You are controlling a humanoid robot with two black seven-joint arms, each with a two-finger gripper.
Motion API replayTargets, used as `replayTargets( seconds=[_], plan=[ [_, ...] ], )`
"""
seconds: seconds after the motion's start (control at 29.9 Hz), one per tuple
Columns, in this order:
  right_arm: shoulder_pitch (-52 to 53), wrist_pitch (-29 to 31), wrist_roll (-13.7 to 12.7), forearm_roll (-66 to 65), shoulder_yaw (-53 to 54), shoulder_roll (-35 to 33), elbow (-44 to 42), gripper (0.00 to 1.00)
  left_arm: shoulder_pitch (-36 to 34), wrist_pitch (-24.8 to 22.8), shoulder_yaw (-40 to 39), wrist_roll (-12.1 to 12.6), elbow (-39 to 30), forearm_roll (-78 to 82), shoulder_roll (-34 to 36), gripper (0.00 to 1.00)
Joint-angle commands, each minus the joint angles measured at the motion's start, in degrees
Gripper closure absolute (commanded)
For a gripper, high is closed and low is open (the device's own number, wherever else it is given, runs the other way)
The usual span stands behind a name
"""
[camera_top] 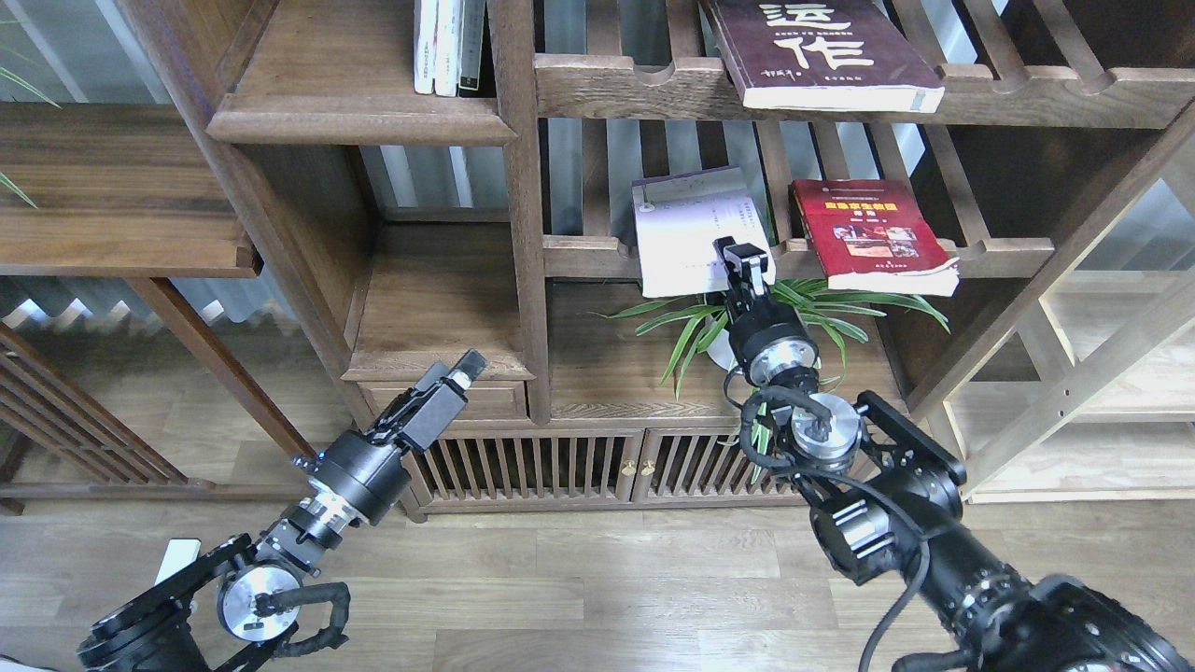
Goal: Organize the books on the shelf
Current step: 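Pull the white book off the shelf toward the robot with right gripper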
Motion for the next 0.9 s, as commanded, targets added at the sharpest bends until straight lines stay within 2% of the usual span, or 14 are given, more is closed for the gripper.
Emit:
replayTargets(
  seconds=[0.0, 0.17, 0.4, 0.6, 0.7, 0.8, 0.87],
  plan=[
    [-2.91, 3.19, -0.32, 0.23, 0.03, 0.01, 4.56, 0.96, -0.25, 0.0, -1.61, -0.03, 2.65, -5.04, -1.02, 0.01],
    [-5.28, 4.34, -0.41, 0.23, -0.06, 0.01, 10.01, 0.96, -0.78, 0.0, -1.7, 0.94, 3.8, -9.46, -2.6, 0.01],
    [-10.12, 6.09, -0.58, 0.23, -0.15, 0.01, 16.17, 0.96, -0.69, 0.0, -1.61, 0.85, 4.77, -9.9, -2.43, 0.01],
    [-14.69, 11.54, -0.76, 0.06, -0.85, 0.01, 20.48, 0.96, -0.16, 0.0, -1.17, 1.03, 5.04, -9.98, -2.16, 0.01],
    [-16.01, 16.19, -0.85, 0.06, -2.95, 0.01, 22.5, 0.96, -0.43, 0.0, -0.82, 1.29, 5.04, -9.98, -2.25, 0.01],
    [-17.5, 21.03, -0.85, 0.06, -5.32, 0.01, 23.82, 0.96, -0.87, 0.0, -0.82, 3.04, 4.95, -10.16, -2.34, 0.01],
    [-18.56, 21.44, -0.76, 0.06, -6.64, -0.95, 24.44, 0.96, -1.04, 0.0, -0.82, 5.76, 4.77, -10.68, -2.43, 0.01]
  ],
)
